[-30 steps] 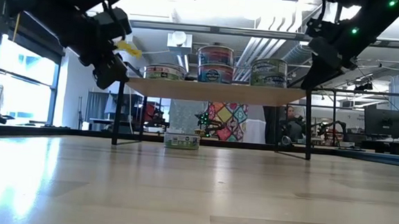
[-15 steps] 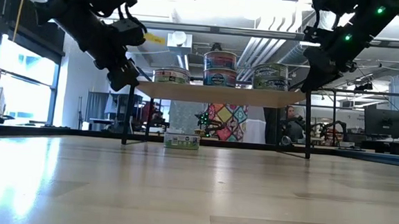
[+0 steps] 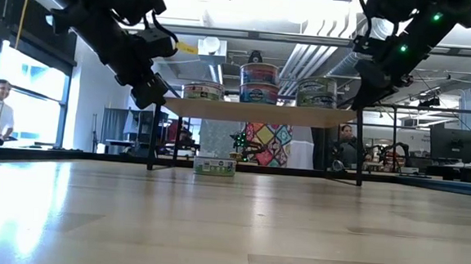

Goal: Stack canned seafood by type on shelf
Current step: Adjust the shelf

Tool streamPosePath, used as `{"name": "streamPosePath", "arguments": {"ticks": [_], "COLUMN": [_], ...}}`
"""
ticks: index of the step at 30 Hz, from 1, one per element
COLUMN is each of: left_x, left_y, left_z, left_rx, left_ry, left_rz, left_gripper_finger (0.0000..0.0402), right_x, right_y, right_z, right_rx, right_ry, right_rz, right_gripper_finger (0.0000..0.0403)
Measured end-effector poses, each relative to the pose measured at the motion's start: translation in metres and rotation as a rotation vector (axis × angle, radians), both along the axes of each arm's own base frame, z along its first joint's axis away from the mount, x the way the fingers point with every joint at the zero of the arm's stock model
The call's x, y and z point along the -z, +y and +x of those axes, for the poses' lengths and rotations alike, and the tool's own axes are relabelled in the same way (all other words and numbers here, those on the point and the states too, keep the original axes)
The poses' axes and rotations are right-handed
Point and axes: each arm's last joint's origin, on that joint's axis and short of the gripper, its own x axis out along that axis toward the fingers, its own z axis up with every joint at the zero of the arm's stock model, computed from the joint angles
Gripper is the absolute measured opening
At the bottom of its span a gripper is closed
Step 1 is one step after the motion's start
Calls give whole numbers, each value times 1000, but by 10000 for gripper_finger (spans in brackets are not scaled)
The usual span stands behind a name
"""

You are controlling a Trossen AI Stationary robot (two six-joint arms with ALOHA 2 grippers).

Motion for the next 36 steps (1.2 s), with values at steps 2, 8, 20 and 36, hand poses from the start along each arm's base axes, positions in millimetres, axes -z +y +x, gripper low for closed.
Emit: {"name": "streamPosePath", "arguments": {"ticks": [2, 8, 20, 36], "left_x": [0, 0, 6, 20], "left_y": [1, 1, 8, -20], "left_z": [0, 0, -4, -18], "left_rx": [-4, -16, -44, -1], "left_ry": [0, -20, -20, 25], "left_rz": [0, -7, -21, -82], "left_gripper_finger": [89, 89, 141, 168], "right_x": [0, -1, -2, -1], "right_y": [-2, -6, -10, -5], "right_z": [0, 0, 0, -2], "right_rx": [0, 10, -7, -11], "right_ry": [-5, -9, 3, 47], "right_rz": [-4, -10, -44, -55], "right_gripper_finger": [89, 89, 99, 208]}}
